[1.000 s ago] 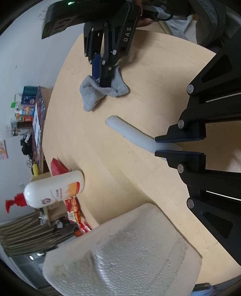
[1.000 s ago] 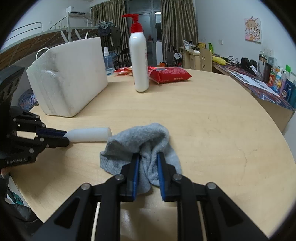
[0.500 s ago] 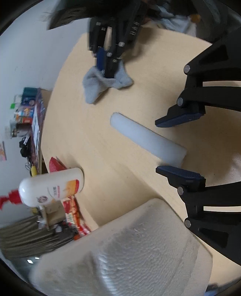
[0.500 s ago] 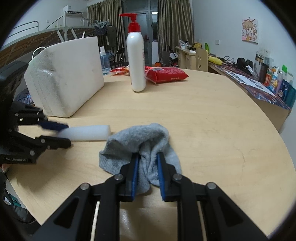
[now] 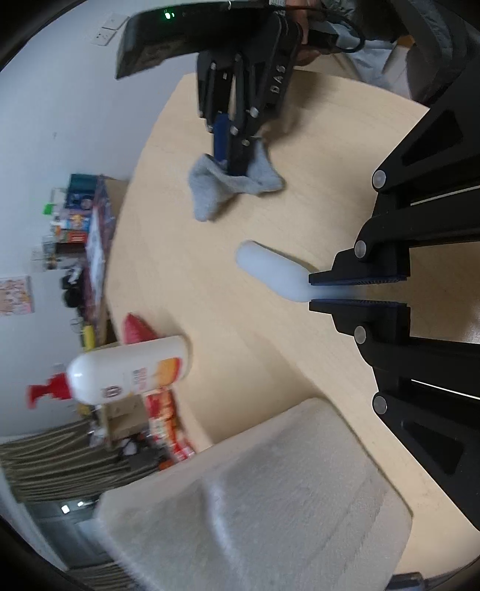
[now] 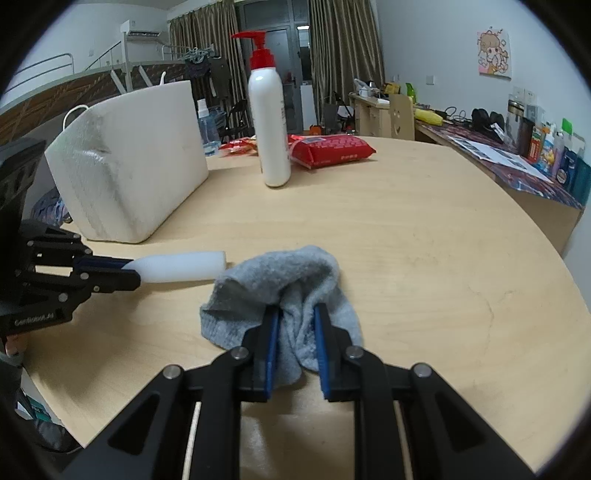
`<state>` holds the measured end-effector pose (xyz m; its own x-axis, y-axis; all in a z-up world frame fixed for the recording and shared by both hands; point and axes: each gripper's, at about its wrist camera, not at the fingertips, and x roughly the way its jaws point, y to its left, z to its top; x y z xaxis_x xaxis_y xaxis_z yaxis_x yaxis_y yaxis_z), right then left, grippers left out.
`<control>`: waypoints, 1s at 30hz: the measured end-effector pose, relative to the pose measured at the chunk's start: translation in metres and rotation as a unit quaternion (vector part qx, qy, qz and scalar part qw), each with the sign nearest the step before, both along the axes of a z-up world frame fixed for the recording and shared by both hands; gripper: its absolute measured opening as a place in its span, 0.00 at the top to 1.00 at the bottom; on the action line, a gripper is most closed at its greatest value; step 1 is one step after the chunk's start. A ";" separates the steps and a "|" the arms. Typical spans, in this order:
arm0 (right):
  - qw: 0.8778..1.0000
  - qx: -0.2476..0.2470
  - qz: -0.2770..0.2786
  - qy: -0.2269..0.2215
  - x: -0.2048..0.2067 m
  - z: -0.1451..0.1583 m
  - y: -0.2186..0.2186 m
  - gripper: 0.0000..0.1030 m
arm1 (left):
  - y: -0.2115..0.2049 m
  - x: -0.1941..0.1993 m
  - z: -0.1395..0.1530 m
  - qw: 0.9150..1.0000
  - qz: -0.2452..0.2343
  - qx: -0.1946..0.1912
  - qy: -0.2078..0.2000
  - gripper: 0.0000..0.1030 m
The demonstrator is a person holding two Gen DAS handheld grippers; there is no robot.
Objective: Organize soft objects
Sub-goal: 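Lift the white foam stick and grey sock and carry both toward the foam box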
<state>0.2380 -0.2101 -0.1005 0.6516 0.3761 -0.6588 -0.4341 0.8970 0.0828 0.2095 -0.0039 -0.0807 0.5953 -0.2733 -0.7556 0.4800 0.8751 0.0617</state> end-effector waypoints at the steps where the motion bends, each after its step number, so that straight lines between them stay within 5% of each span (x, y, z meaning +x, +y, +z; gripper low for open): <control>1: 1.000 0.003 -0.001 -0.001 -0.001 0.002 0.000 0.79 | -0.001 -0.004 0.004 1.000 -0.001 -0.002 -0.009 0.94; 16: 0.995 0.040 -0.016 -0.091 -0.041 0.069 -0.010 0.79 | 0.002 -0.063 0.083 0.990 0.038 -0.055 -0.128 0.93; 30: 0.980 0.069 0.017 -0.185 -0.099 0.126 0.003 0.79 | 0.022 -0.148 0.146 0.962 0.075 -0.097 -0.243 0.93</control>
<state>0.1388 -0.2074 0.0259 0.8221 0.4704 -0.3207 -0.4866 0.8730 0.0332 0.0613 0.0181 0.0649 0.9089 -0.2648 -0.3221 0.3037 0.9497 0.0762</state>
